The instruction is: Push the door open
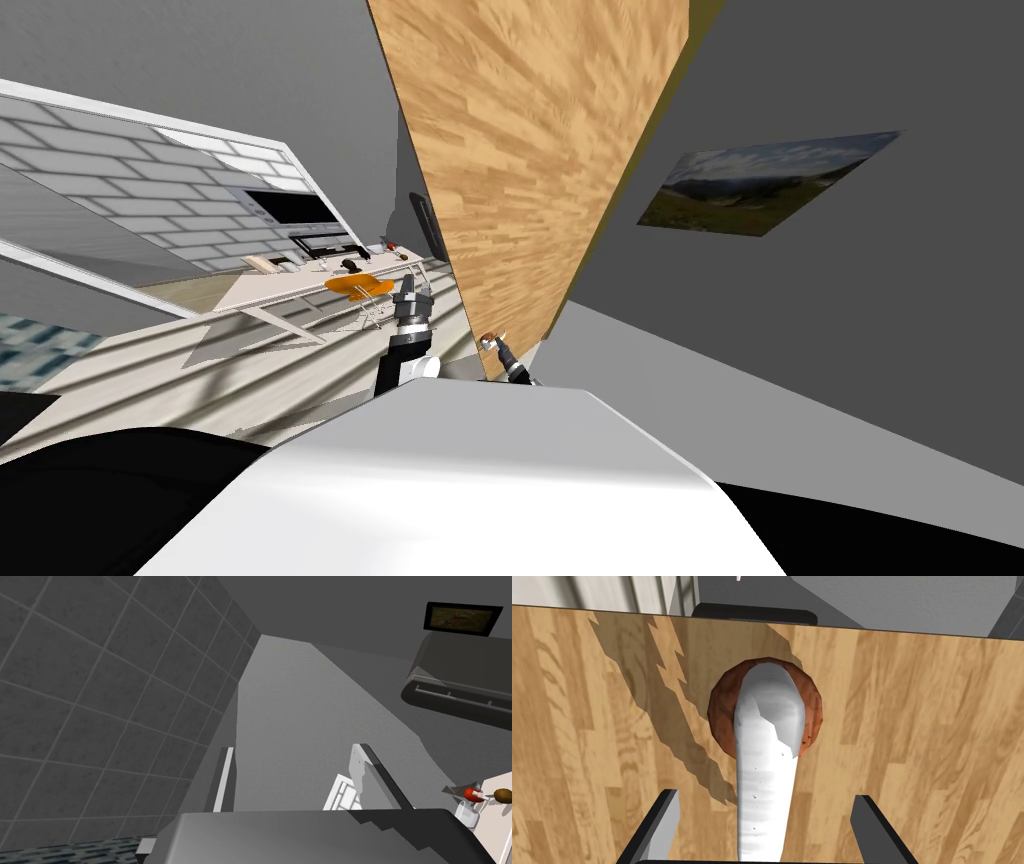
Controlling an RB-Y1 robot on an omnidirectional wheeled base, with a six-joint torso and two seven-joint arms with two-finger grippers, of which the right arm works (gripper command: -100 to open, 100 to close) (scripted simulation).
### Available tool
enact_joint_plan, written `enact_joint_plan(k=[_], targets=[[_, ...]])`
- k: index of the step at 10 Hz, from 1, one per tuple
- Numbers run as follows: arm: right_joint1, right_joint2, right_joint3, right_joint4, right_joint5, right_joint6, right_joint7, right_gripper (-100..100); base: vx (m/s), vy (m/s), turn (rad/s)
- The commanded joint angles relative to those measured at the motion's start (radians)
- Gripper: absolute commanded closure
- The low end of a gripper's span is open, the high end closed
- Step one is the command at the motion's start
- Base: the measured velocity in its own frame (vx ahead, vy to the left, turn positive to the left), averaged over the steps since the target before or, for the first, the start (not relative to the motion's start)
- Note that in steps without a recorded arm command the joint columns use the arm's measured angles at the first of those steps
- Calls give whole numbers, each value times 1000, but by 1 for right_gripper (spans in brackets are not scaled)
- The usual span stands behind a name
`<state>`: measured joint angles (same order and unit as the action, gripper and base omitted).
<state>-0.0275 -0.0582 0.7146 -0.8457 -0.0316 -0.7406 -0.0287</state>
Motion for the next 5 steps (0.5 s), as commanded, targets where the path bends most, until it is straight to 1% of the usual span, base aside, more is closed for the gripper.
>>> enact_joint_plan(k=[1,2,5], targets=[[0,0,0,0,0,0,0,-100,63,57,-2],[0,0,0,0,0,0,0,100,-8,-7,-2],[0,0,0,0,0,0,0,100,-21,-19,1]])
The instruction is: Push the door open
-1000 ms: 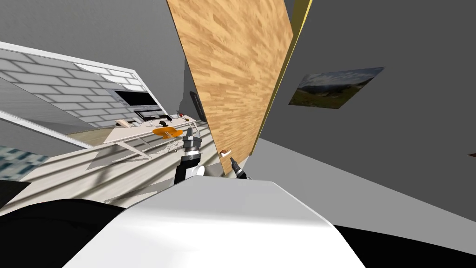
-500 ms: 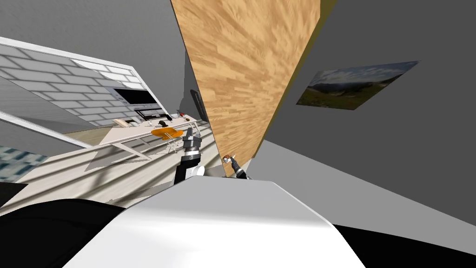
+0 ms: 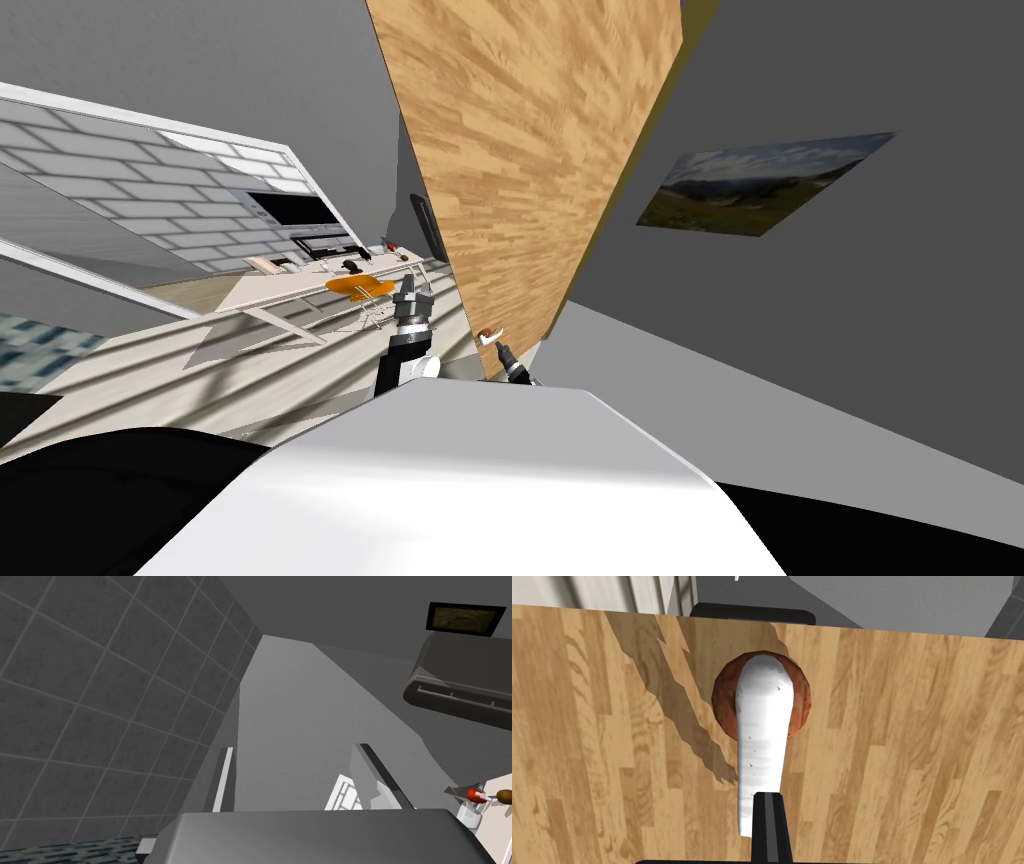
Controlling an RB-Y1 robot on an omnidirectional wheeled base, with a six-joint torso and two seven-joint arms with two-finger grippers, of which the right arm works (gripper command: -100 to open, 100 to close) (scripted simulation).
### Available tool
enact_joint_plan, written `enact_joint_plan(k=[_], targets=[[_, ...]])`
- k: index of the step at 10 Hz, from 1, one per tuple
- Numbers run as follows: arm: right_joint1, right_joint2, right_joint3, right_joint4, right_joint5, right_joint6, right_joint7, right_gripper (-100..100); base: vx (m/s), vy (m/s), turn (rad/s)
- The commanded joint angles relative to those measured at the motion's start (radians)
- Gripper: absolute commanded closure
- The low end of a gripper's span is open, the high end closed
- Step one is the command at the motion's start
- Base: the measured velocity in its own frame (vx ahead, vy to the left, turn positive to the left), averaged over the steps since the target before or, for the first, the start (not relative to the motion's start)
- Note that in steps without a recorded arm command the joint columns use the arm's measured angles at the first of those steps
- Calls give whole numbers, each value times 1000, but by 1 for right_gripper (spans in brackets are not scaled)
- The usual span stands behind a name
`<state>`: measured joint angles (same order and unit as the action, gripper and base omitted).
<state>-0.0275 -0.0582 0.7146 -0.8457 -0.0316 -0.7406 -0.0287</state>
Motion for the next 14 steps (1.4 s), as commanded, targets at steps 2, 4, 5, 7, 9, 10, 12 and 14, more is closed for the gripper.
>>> enact_joint_plan(k=[2,4,5,7,9,10,12,14], targets=[[0,0,0,0,0,0,0,100,-3,-2,0],[7,-9,-10,-6,-5,0,4,-100,-171,-50,-107],[10,-8,-13,-9,-7,1,5,-100,-204,-74,-54],[11,-5,-15,-10,-8,2,6,-100,-141,-73,-41],[8,-8,-21,-3,-8,-2,8,-100,103,94,26],[6,-7,-24,0,-8,-4,10,-100,161,107,20],[4,-3,-29,6,-9,-7,12,-100,170,121,26],[1,6,-35,12,-9,-10,14,-100,168,162,20]])
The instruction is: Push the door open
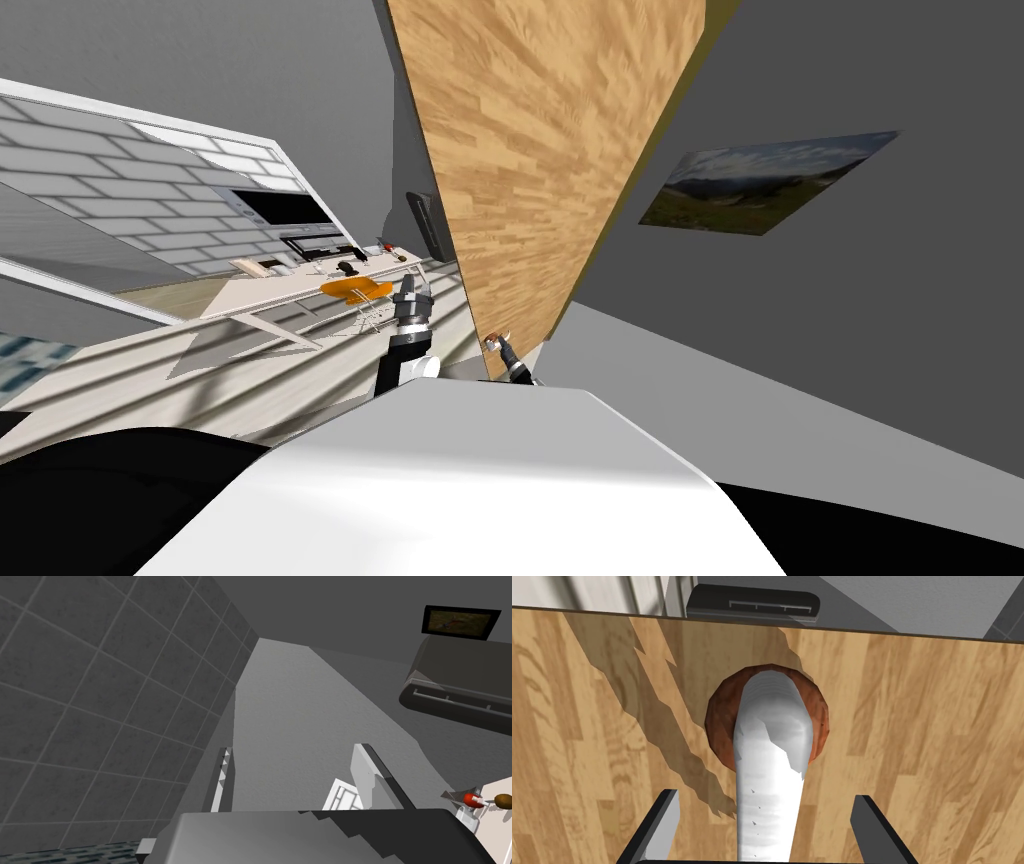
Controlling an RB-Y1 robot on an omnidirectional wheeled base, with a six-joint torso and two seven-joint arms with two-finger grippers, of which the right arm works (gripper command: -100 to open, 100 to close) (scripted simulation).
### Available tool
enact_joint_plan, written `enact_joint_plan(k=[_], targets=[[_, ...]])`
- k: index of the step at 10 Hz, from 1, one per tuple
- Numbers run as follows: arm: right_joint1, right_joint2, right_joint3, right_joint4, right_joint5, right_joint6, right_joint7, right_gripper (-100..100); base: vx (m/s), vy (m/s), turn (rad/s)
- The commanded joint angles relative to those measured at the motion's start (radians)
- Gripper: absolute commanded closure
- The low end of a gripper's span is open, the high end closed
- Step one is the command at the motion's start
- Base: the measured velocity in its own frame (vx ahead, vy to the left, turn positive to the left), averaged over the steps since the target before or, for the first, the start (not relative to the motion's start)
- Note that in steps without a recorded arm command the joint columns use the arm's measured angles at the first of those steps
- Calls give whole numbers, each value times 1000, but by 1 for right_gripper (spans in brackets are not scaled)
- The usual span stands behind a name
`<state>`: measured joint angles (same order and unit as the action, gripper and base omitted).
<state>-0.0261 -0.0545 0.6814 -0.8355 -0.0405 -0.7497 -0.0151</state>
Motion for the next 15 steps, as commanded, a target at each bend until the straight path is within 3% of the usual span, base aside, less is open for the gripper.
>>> enact_joint_plan(k=[1,2,7,14,15], targets=[[0,0,0,0,0,0,0,-100,60,62,-4],[0,0,0,0,0,0,0,100,-7,-5,0],[0,0,0,0,0,0,0,100,-12,-14,2],[-15,-20,-94,25,-22,-1,18,100,104,153,-43],[-15,-20,-94,25,-22,-1,18,100,83,110,-7]])
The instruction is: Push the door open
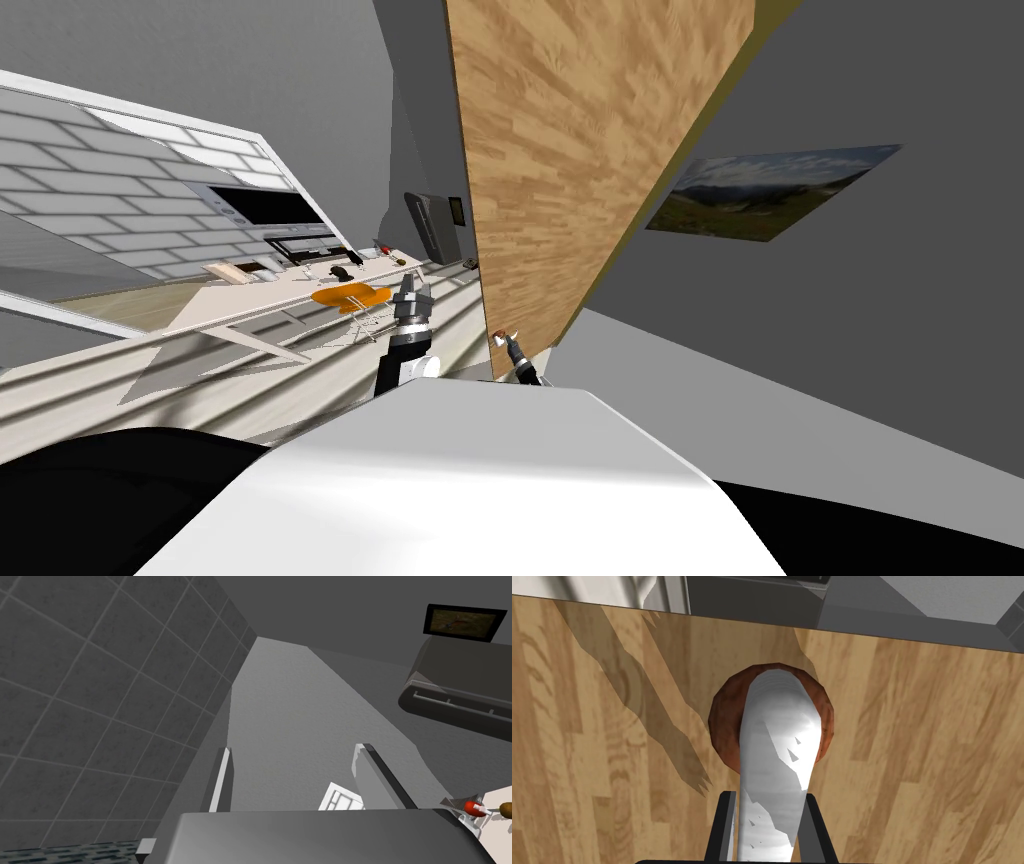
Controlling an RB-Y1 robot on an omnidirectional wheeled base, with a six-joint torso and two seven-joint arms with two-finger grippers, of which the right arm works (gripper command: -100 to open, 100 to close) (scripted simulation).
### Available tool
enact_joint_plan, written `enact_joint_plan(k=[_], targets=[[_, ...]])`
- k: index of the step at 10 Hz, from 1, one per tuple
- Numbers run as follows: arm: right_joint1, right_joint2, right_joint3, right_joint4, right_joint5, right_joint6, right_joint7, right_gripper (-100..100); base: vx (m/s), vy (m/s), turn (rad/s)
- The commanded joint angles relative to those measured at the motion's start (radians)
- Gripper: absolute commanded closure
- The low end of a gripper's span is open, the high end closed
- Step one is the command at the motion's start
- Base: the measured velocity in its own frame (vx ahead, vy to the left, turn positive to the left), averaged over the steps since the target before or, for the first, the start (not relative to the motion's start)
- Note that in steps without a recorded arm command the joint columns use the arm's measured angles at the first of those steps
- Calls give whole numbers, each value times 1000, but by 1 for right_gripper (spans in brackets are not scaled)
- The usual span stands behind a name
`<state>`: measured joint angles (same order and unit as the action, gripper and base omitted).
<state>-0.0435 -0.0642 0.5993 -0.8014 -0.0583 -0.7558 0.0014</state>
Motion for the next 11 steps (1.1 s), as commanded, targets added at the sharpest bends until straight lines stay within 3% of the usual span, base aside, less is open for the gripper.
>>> enact_joint_plan(k=[1,4,7,11], targets=[[0,-12,-30,-5,-8,5,5,100,70,96,-29],[-2,-12,-40,-2,-10,4,7,100,65,74,-26],[-8,-11,-79,7,-19,3,14,100,84,96,-50],[-17,-4,-139,23,-33,1,26,100,133,163,-50]])
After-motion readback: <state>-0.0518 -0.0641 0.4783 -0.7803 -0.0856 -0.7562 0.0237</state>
